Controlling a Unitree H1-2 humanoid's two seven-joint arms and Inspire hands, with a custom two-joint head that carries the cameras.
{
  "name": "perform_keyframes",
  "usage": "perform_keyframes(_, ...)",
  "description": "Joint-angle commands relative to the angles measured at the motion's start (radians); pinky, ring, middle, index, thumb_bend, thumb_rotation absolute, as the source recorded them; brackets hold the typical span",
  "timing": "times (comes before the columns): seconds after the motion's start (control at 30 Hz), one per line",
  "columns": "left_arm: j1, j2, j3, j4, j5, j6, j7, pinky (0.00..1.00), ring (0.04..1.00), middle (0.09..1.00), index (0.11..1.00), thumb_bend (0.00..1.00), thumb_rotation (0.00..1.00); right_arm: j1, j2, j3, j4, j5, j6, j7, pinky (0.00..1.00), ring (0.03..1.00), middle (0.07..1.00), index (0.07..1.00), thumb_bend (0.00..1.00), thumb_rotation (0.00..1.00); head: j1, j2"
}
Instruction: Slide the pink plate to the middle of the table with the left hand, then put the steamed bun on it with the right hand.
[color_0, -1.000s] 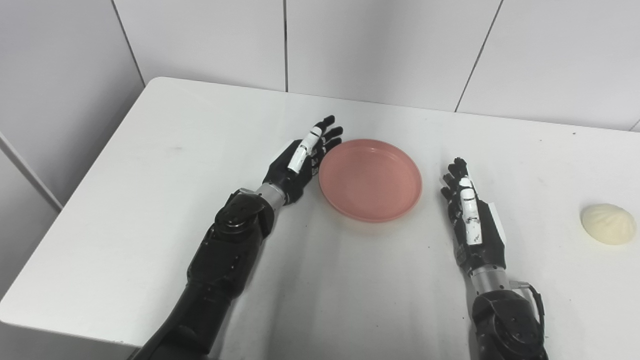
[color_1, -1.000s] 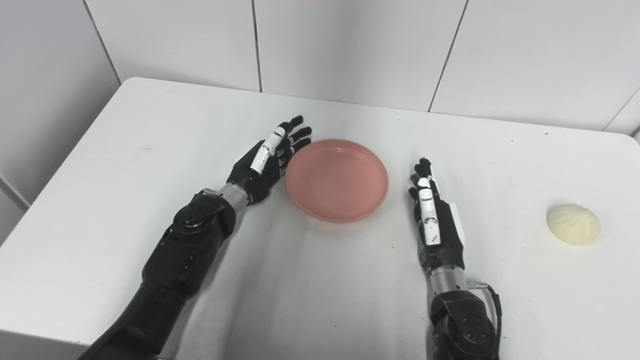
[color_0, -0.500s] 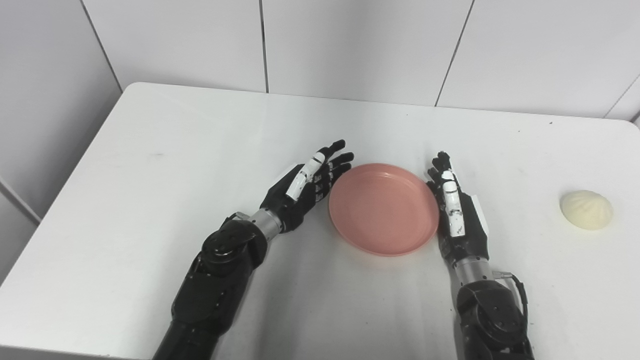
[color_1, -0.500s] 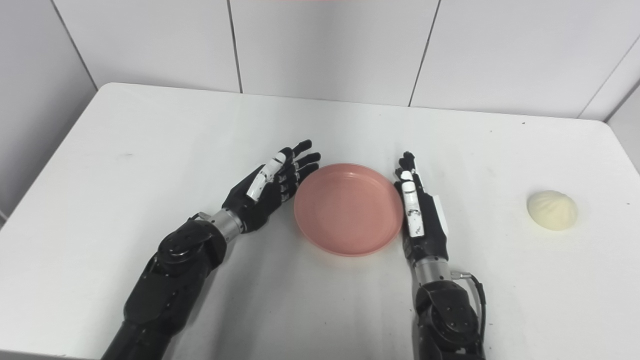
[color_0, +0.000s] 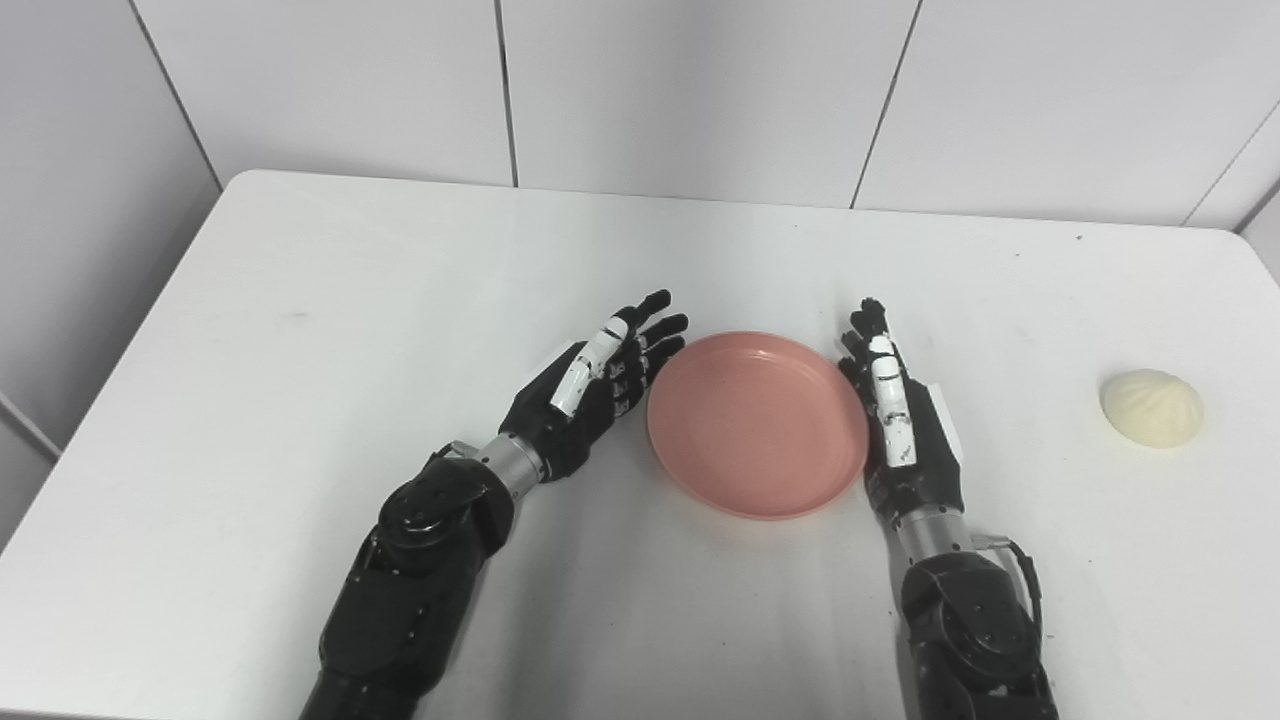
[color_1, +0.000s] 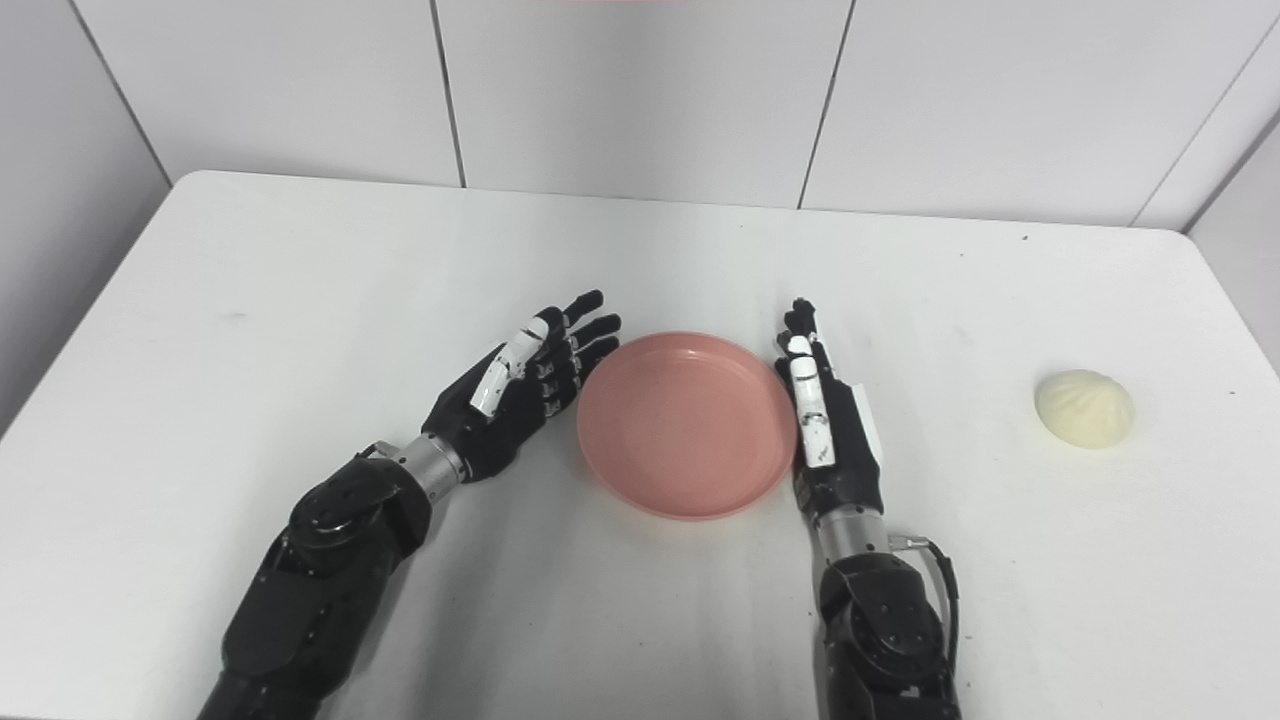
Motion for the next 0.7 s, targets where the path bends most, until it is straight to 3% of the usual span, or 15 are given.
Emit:
perform_keyframes(0.0, 0.003, -0.016, -0.002, 0.012, 0.019, -0.018, 0.012, 1.0, 0.974, 0.975, 0.994, 0.39, 1.0, 0.038, 0.019, 0.016, 0.045, 0.008, -0.013, 0.012, 1.0, 1.0, 1.0, 1.0, 0.18, 1.0, 0.0, -0.001)
perform_keyframes(0.4, 0.01, -0.048, 0.051, 0.07, 0.097, -0.139, 0.116, 1.0, 0.999, 1.0, 1.0, 0.39, 1.0, 0.022, 0.014, 0.006, 0.059, -0.014, -0.033, -0.01, 1.0, 1.0, 1.0, 1.0, 0.21, 1.0, -0.033, -0.012)
perform_keyframes(0.67, 0.028, -0.057, 0.07, 0.085, 0.136, -0.244, 0.163, 1.0, 1.0, 1.0, 1.0, 0.36, 1.0, -0.008, 0.004, -0.038, 0.058, -0.026, -0.095, -0.053, 1.0, 0.999, 1.0, 1.0, 0.23, 1.0, -0.053, -0.019)
